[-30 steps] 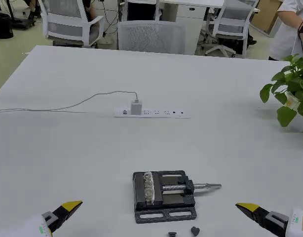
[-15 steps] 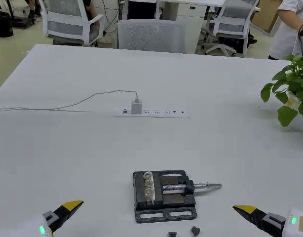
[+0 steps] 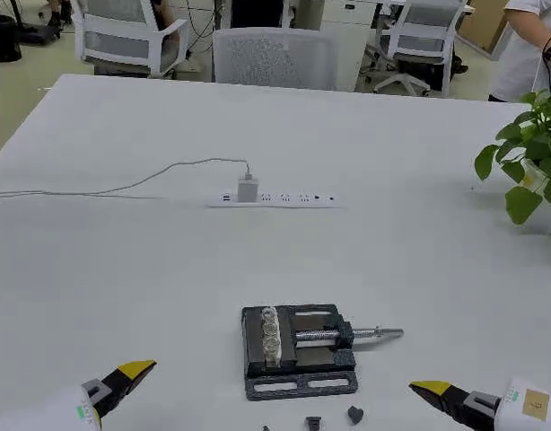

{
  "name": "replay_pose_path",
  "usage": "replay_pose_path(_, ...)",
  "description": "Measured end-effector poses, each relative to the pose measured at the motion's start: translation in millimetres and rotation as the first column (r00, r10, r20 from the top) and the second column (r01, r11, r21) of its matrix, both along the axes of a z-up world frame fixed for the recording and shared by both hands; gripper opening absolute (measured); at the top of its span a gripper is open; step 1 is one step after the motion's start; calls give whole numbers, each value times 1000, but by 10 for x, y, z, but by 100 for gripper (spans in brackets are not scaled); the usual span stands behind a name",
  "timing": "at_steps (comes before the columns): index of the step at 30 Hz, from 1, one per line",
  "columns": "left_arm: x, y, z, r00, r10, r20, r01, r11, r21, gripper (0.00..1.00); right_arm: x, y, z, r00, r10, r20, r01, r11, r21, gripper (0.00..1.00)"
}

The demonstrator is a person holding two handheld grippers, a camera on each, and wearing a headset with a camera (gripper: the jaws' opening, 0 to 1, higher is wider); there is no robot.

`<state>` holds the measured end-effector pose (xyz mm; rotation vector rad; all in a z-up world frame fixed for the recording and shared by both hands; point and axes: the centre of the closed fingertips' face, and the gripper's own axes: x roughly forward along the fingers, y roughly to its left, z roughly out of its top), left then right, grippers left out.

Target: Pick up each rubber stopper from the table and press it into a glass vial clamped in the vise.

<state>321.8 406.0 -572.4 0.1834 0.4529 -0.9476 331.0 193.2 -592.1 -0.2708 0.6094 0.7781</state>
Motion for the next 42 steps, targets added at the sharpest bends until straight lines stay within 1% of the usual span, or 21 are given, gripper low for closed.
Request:
replay_pose_path(2, -1, -5, 1, 1000, 0, 0, 0, 1000, 1, 98, 5, 16, -9, 1000, -3, 0, 3, 1000, 4, 43)
replay_pose_path(7, -12, -11, -14, 1000, -2, -3, 2, 1000, -1, 98, 27, 60, -87, 1000, -16, -9, 16, 1000, 4, 39)
replay_pose_path(9, -14, -10, -19, 1000, -3, -4, 3, 1000, 0, 98, 31, 88, -102, 1000, -15, -5, 15, 1000, 1, 37)
replay_pose_path(12, -14, -8, -22, 1000, -4, -5, 4, 1000, -1, 98, 37, 130, -142, 1000, -20, -15, 20, 1000, -2, 34)
replay_pose_path(18, -9, -14, -24, 1000, -3, -7, 3, 1000, -3, 98, 75, 164, -223, 999, -45, -23, 45, 999, -4, 28)
replay_pose_path(22, -10, -28, -13, 1000, -2, -10, 2, 1000, -6, 98, 80, 185, -285, 998, -49, -31, 49, 999, -19, 26)
replay_pose_path(27, -8, -34, -29, 1000, -2, -14, 2, 1000, -8, 98, 96, 222, -345, 998, -56, -37, 55, 998, -25, 21)
replay_pose_path(31, -7, -41, -29, 1000, -1, -17, 1, 1000, -11, 98, 118, 227, -407, 996, -70, -45, 69, 997, -32, 18)
replay_pose_path(35, -5, -40, -28, 1000, 1, -19, -1, 1000, -12, 98, 128, 238, -453, 996, -76, -56, 74, 997, -37, 17)
replay_pose_path(42, -7, -33, -42, 1000, 4, -24, -4, 1000, -16, 97, 136, 236, -494, 995, -79, -67, 76, 996, -48, 12)
